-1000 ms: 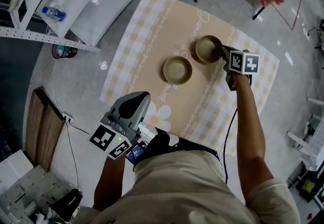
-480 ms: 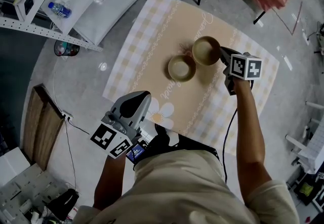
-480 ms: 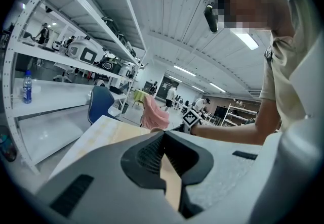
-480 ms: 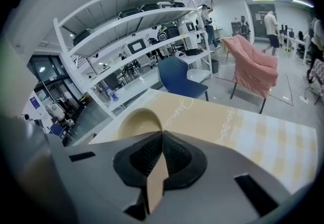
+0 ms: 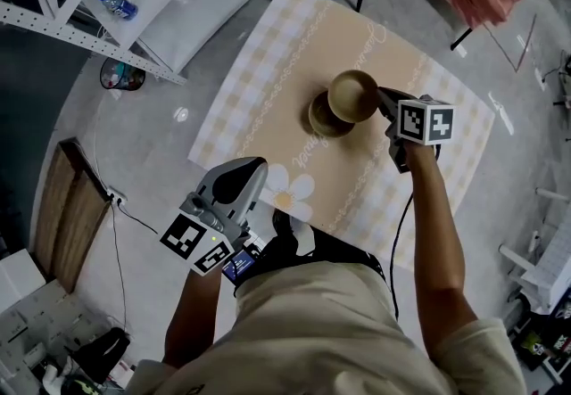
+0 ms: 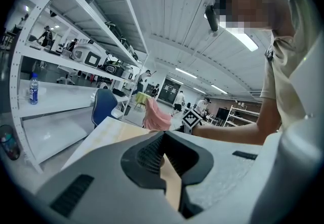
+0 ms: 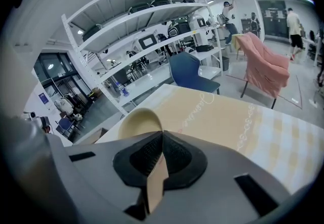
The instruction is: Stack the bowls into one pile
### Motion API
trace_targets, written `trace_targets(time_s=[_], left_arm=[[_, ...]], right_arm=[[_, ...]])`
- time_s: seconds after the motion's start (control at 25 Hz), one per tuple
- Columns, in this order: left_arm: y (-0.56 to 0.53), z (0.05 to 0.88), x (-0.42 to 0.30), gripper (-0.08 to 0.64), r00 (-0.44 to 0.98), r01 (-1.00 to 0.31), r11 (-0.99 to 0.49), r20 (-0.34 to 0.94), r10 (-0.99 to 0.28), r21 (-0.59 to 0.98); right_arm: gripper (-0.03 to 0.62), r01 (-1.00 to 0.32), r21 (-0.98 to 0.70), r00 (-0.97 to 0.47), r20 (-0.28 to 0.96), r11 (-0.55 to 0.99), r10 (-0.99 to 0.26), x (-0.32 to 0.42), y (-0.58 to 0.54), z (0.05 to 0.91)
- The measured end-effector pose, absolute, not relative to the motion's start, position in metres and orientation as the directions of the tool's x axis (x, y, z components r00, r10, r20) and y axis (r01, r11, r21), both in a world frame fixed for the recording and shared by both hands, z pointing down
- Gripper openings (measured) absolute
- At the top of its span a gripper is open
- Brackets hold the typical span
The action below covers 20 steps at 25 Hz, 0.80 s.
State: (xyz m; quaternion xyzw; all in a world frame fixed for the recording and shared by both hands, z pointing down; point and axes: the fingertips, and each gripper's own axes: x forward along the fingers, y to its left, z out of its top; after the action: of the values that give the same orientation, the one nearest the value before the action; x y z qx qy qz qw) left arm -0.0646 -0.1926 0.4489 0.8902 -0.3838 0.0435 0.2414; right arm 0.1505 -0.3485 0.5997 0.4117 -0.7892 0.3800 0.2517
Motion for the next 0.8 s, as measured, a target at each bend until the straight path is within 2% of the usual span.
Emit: trace_targets(time_s=[0.8], left_arm=[[-0.17, 0.447, -0.095, 0.006, 0.675, -0.727, -0.564, 0.258, -0.691, 0.393]], right_arm=[[0.006, -0.82, -0.395, -0.545, 0.762, 0.414, -0.35, 0.104, -0.311, 0.632]])
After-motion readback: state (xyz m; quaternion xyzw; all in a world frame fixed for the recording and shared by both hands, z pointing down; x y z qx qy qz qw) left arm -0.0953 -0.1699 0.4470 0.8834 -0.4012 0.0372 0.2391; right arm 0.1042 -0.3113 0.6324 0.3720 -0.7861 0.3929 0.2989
